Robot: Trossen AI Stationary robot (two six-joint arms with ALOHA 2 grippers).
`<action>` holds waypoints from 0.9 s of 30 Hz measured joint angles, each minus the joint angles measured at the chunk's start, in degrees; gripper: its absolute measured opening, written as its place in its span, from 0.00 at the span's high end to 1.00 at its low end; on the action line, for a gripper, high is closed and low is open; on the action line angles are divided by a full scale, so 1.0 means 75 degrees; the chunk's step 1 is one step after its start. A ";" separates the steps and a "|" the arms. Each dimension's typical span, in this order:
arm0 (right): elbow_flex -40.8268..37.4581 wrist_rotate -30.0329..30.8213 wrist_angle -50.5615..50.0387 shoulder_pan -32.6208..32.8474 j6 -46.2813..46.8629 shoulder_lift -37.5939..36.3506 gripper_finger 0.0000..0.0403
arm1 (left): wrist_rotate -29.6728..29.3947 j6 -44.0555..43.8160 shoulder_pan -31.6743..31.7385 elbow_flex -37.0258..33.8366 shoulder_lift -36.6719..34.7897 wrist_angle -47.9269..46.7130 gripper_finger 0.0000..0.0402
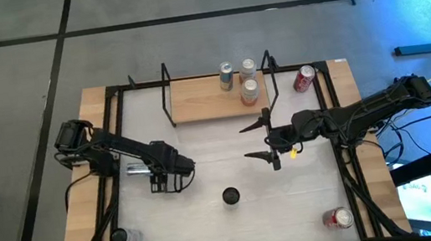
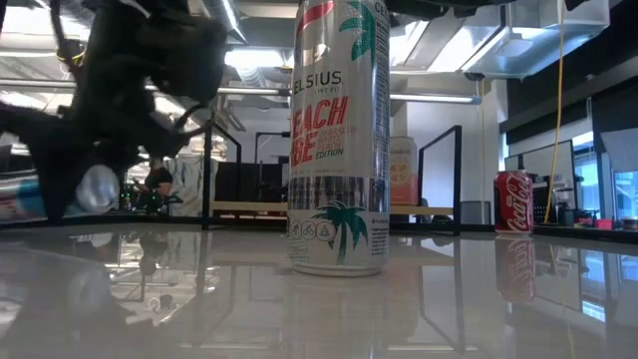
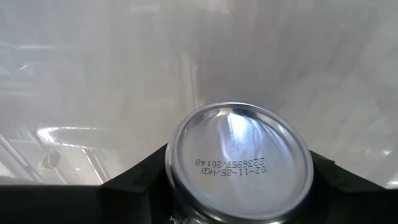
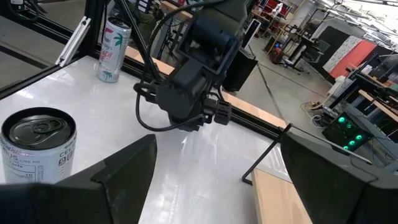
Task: Place canned beverage on shelf
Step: Move the blue soda can to the center of the table
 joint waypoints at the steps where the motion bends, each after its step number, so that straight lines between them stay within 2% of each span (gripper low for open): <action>1: 0.0000 0.0000 0.0000 0.0000 0.0000 0.0000 0.16 | -0.0009 -0.0014 0.0000 0.0120 0.0000 -0.0002 0.48; 12: 0.0000 0.0098 -0.0009 0.0000 0.0000 0.0001 0.16 | -0.0790 -0.0020 -0.0314 0.1130 -0.0131 0.0070 0.48; 20: 0.0000 0.0131 -0.0009 0.0000 0.0000 0.0003 0.16 | -0.1269 -0.0255 -0.0436 0.1135 -0.0941 0.0346 0.48; 27: 0.0000 -0.0148 -0.0017 0.0001 0.0346 0.0003 0.16 | -0.1876 -0.0138 -0.0559 0.1135 -0.1945 0.1410 0.48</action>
